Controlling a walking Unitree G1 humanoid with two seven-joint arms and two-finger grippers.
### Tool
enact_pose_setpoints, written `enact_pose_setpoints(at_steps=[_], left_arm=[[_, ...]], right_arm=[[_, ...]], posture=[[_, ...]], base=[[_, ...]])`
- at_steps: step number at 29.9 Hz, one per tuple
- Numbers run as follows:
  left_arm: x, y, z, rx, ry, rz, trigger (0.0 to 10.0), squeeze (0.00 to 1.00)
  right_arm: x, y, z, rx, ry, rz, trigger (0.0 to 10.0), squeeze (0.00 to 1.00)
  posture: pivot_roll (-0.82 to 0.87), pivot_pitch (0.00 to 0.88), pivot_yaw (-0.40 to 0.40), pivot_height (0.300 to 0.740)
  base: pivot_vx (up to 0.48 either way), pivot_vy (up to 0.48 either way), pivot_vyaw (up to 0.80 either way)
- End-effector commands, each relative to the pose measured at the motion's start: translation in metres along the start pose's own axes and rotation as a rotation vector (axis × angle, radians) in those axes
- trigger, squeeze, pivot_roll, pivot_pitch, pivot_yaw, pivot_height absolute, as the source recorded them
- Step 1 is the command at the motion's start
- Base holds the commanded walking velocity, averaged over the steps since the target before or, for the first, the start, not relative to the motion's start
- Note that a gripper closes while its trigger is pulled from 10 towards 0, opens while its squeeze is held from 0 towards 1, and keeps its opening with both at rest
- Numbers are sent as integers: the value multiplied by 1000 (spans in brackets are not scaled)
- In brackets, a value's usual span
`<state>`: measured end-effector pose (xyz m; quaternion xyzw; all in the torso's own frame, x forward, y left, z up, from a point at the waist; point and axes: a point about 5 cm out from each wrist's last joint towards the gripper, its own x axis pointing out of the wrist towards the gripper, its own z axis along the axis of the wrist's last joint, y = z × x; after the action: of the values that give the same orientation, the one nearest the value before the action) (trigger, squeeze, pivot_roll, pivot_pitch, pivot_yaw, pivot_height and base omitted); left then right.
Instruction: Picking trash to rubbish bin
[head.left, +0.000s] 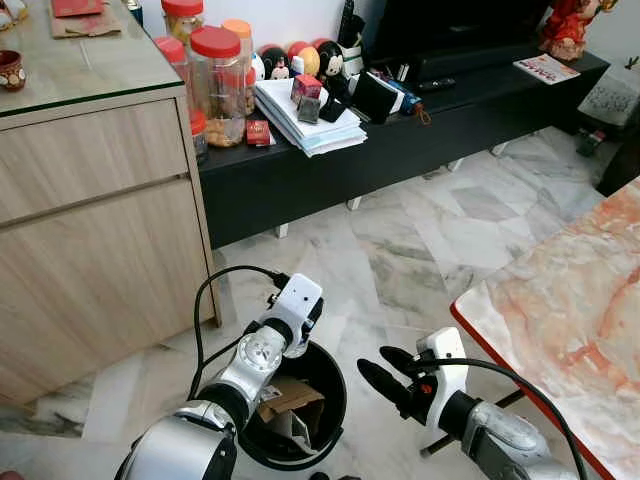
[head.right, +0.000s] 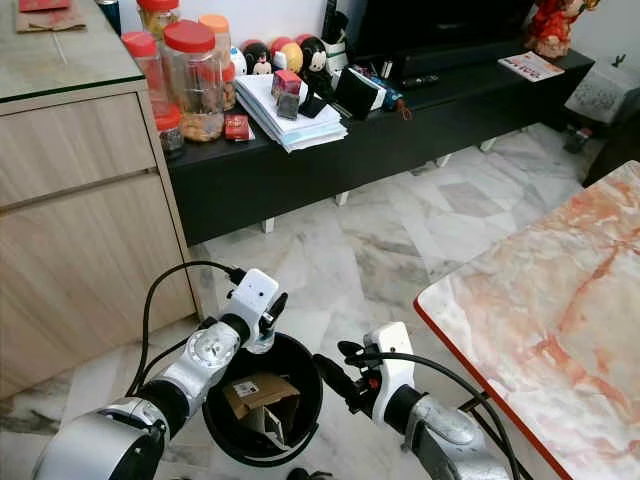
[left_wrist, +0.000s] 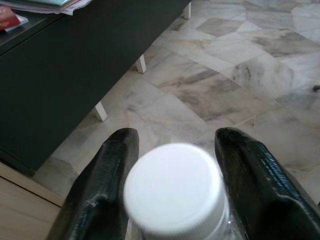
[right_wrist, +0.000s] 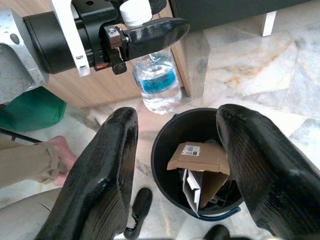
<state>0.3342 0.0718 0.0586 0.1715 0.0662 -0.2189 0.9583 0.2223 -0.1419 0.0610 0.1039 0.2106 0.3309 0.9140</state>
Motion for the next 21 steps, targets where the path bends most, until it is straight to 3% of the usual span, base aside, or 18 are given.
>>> enact_pose_setpoints(at_steps=[1,13,14,21], left_arm=[[1,-6,1,-7,0,-28,10000,1000],[1,-9,3,7,-11,-48,10000,1000],[0,-9,0,7,-8,-46,10000,0],[-14,-8,-26,-37,75,-5,10000,0]], right_arm=[[-4,-1,1,-3,3,-9,10000,0],[-5,-2,0,5,-1,-22,10000,0],[-5,-5,-2,8,1,-37,10000,0],[-7,-22,-21,14,37,-151,10000,0]], posture=[[-84,162,-185,740],[-81,160,-185,740],[-77,157,-182,740],[-52,143,-174,740]], base=[[0,0,0],[0,0,0],[0,0,0],[0,0,0]])
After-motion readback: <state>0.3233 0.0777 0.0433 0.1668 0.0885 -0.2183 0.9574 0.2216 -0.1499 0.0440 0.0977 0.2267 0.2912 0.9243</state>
